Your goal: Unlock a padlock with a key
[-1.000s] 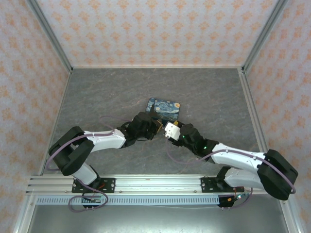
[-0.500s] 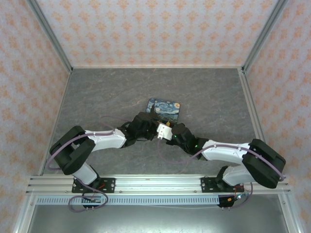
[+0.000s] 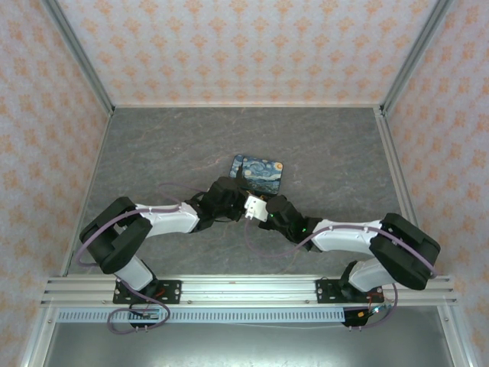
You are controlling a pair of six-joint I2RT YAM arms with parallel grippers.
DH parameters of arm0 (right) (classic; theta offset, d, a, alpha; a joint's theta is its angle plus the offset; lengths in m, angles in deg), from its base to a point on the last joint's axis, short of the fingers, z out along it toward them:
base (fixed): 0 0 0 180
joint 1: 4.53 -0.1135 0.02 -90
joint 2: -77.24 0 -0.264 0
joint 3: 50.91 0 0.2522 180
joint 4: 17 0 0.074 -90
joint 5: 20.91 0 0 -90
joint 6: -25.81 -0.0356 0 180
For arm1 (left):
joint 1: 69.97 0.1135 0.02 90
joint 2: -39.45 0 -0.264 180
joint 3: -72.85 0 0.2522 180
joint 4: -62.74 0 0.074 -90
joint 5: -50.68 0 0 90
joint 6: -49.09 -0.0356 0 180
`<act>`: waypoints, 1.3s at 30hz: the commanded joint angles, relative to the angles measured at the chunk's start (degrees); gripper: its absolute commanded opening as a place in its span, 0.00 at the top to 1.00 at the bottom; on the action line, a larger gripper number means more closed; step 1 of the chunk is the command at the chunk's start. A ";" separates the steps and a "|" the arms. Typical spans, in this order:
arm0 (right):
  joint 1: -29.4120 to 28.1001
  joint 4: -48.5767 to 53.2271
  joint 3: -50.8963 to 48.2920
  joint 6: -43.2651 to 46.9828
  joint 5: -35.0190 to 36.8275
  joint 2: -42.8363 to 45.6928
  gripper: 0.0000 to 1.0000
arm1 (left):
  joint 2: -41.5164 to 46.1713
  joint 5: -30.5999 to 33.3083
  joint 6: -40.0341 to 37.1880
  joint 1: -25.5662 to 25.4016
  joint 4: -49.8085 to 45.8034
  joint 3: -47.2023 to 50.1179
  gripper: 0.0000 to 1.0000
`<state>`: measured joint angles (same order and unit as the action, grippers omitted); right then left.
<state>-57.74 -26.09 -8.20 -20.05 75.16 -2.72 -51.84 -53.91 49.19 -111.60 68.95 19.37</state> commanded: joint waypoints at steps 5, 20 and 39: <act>-0.05 -6.45 -0.93 -1.03 0.62 -0.25 0.80 | 0.11 -0.62 0.51 0.07 3.32 -0.53 1.00; -0.05 -3.66 -3.57 0.95 0.43 3.04 0.73 | 0.33 -0.29 0.77 0.45 2.89 -0.08 1.00; -0.03 -8.40 -2.81 1.56 1.43 -0.16 0.72 | -0.12 -1.11 0.60 0.52 3.06 -0.23 1.00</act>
<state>-57.74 -32.10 -12.81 -18.93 75.60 -1.67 -51.84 -54.18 49.26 -111.44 69.34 19.39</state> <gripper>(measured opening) 0.280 0.071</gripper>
